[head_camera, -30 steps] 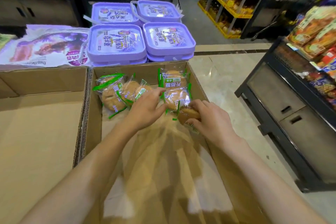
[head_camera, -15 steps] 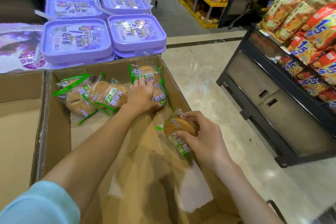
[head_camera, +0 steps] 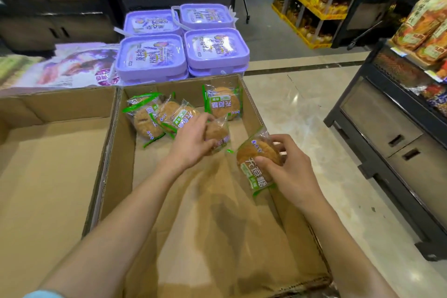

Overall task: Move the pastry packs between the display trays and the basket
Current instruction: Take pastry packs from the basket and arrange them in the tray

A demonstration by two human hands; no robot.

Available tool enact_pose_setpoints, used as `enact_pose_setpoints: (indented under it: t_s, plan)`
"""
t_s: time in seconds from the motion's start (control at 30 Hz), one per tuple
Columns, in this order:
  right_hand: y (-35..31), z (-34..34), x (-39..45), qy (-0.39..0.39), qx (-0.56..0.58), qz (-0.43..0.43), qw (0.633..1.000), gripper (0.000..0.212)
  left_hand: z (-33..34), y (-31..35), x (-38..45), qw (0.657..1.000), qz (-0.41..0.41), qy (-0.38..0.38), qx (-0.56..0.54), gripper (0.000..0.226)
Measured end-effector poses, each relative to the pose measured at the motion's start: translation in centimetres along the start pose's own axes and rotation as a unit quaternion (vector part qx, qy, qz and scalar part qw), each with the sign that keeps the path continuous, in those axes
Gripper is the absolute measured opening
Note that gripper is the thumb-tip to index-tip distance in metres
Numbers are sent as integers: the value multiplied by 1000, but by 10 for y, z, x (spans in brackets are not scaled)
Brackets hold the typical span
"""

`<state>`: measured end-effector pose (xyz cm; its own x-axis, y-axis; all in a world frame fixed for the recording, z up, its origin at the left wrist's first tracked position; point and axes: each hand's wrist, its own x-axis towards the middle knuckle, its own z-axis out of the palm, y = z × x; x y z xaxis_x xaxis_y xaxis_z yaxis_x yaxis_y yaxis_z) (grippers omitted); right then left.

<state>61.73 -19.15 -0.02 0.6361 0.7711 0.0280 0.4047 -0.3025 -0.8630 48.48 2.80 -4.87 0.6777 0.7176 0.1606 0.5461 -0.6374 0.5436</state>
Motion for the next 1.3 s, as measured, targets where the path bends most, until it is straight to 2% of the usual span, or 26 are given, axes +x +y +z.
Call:
enact_pose_setpoints:
  t_s: [0.1, 0.17, 0.2, 0.33, 0.43, 0.57, 0.73, 0.8, 0.93, 1.07, 1.17, 1.3]
  plan:
    - [-3, -1, -15, 12, 48, -6, 999, 38, -37, 10, -50, 986, -69, 72, -133, 56]
    - [-10, 2, -34, 19, 85, -5, 996, 37, -61, 15, -87, 955, -112, 100, -256, 55]
    - [-13, 3, -44, 18, 103, -2, 995, 37, -73, 17, -106, 938, -122, 114, -305, 57]
    - [-27, 10, -103, 10, 165, 20, 986, 42, -107, 37, -184, 904, -103, 145, -389, 55]
    - [-39, 12, -169, 62, 236, 39, 969, 39, -117, 51, -239, 873, -93, 125, -463, 50]
    - [-32, 9, -281, 155, 288, 99, 940, 50, -105, 67, -308, 818, -102, 28, -565, 51]
    - [-4, -19, -425, 274, 268, 164, 909, 45, -58, 111, -391, 805, -108, -120, -571, 58]
    - [8, -31, -481, 330, 285, 181, 881, 45, -35, 132, -419, 797, -111, -171, -569, 58]
    - [36, -56, -574, 427, 292, 205, 831, 49, 9, 179, -465, 796, -93, -253, -542, 61]
    - [79, -88, -639, 481, 318, 240, 781, 52, 60, 229, -508, 792, -101, -288, -529, 47]
    - [117, -117, -676, 466, 291, 267, 792, 50, 98, 266, -540, 804, -94, -304, -502, 46]
    - [169, -174, -711, 389, 221, 275, 851, 46, 148, 306, -585, 833, -126, -271, -466, 48]
